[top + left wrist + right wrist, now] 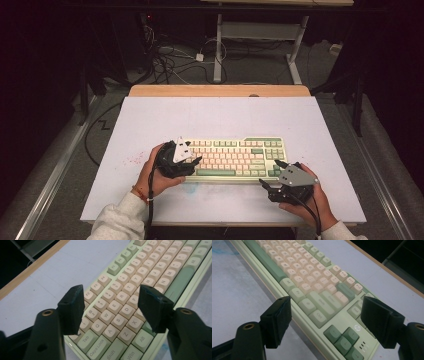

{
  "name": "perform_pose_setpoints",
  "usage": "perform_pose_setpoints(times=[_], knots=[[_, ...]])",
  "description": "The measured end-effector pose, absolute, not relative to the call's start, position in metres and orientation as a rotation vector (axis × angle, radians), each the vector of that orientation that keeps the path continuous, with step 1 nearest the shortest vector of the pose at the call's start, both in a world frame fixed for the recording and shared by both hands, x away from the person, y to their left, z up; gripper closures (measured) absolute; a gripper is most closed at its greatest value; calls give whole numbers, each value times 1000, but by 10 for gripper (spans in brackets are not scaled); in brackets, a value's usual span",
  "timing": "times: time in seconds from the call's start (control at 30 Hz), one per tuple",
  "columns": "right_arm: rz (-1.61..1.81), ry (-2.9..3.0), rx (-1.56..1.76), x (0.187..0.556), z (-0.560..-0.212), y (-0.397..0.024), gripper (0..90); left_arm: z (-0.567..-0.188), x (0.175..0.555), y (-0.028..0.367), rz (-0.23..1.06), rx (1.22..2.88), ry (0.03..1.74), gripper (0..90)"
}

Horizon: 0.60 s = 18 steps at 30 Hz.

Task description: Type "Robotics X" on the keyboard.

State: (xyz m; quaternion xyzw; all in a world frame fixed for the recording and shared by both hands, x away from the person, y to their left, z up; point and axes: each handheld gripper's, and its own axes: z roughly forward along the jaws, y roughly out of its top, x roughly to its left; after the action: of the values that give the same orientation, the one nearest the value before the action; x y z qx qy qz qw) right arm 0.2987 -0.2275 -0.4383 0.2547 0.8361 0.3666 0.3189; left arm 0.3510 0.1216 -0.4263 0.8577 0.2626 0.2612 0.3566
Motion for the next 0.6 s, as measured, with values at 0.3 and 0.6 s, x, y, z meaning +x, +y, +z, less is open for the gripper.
perform_pose_setpoints(times=[0.3, 0.6], knots=[[966, 2195, 676, 297, -437, -229, 247, -426, 343, 123, 677, 2166, 661, 186], [968, 2203, 670, 295, -438, -229, 247, -430, 326, 125, 691, 2158, 651, 160]])
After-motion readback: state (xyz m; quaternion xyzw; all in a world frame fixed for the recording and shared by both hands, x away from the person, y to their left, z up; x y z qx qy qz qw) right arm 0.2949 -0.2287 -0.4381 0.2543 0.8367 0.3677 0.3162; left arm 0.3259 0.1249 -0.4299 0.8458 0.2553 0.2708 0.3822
